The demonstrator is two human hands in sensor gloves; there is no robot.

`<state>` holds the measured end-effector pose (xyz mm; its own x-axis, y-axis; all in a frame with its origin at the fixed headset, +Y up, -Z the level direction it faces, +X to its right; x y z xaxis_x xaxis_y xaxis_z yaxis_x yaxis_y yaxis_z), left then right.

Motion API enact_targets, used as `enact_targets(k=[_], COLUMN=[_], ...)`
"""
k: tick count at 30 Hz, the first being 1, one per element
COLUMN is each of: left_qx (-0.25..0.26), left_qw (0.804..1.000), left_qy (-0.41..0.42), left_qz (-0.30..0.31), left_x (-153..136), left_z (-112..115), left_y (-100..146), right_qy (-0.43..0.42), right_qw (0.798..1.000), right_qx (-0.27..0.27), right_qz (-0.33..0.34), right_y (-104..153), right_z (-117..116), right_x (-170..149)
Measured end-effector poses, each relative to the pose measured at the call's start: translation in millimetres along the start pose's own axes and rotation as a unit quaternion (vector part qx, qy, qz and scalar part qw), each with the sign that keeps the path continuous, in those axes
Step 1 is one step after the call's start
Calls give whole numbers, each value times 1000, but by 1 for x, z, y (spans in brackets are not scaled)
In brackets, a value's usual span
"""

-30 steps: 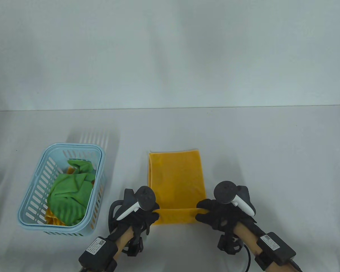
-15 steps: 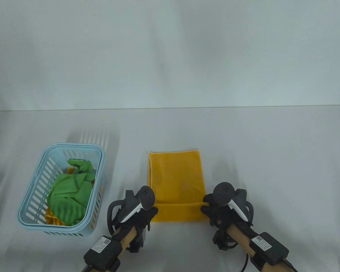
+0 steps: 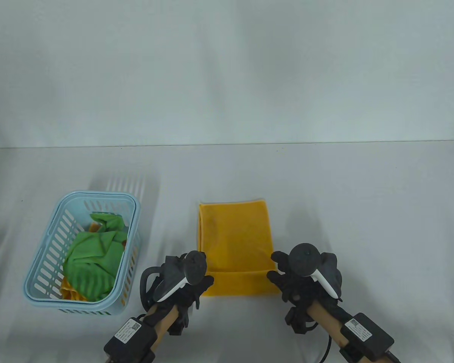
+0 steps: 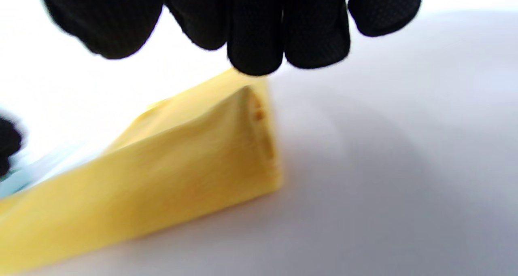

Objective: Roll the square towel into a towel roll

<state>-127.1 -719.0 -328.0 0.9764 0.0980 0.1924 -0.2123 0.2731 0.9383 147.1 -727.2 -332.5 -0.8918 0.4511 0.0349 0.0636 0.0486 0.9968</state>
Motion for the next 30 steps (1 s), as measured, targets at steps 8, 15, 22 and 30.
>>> enact_targets(k=[8,15,22,30], left_qx=[-45,-66,-75,-77], left_qw=[994,988,988,991], left_qy=[-72,-132,-133,-101], left_qz=[73,50,38,39], left_x=[27,29,25,20], left_z=[19,40,45,39], left_y=[2,-11,-17,-17], right_qy=[135,176,186,116], right_qw=[985,979,979,991], right_qx=[57,55,34,38], right_qz=[96,86,78,50], right_y=[14,7,2,-6], right_z=[-32,-48,-50,-41], right_x=[29,23,18,7])
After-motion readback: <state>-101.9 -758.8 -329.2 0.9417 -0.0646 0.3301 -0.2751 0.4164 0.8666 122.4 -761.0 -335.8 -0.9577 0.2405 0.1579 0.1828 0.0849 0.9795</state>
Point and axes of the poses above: the tracker on the back of each hand, its own x axis roughly to the thumb side, its own y axis roughly from the fingertips to the wrist, z = x × y, the point moved 2 cm from there along -y, roughly from the wrist to the fingertips, and after that the axes turned 7 degrees about -x, right-handed, at the moved point
